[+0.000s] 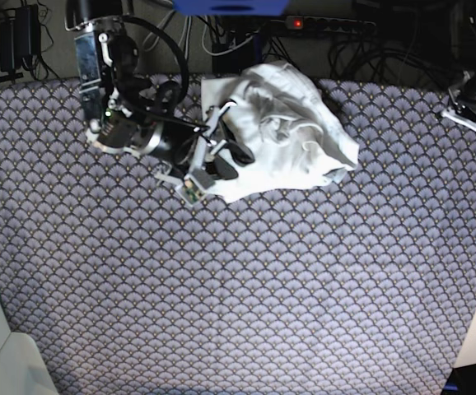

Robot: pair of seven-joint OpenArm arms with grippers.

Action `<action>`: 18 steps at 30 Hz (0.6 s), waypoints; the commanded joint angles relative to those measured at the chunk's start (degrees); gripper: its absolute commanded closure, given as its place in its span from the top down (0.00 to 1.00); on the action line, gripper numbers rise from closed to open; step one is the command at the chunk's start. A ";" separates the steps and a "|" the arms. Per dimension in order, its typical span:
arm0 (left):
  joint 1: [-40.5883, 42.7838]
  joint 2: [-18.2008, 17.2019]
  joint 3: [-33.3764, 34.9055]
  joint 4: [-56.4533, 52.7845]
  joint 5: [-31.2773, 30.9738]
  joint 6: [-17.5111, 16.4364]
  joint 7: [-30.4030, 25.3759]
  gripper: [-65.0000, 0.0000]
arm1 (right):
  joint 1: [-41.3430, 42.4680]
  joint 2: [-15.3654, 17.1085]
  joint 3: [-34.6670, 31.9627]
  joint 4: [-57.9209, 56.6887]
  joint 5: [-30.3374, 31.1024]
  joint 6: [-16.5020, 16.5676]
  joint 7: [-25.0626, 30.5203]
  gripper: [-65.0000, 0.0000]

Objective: Fold the T-shirt properly
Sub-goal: 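Release the right gripper and move the left arm away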

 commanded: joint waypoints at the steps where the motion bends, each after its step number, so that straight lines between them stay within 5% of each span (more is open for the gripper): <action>1: -0.35 -1.02 -0.45 0.58 0.04 0.12 -0.46 0.00 | 0.11 -0.23 0.02 0.76 1.27 0.43 1.49 0.30; 11: -0.09 -1.02 -0.72 0.58 0.04 0.12 -0.46 0.00 | -2.17 -3.40 -6.66 -4.69 1.27 0.43 1.49 0.20; 18: -0.09 -1.02 -0.80 0.58 0.04 0.12 -0.46 0.00 | -1.30 -1.64 -17.65 -5.57 1.10 0.43 1.49 0.20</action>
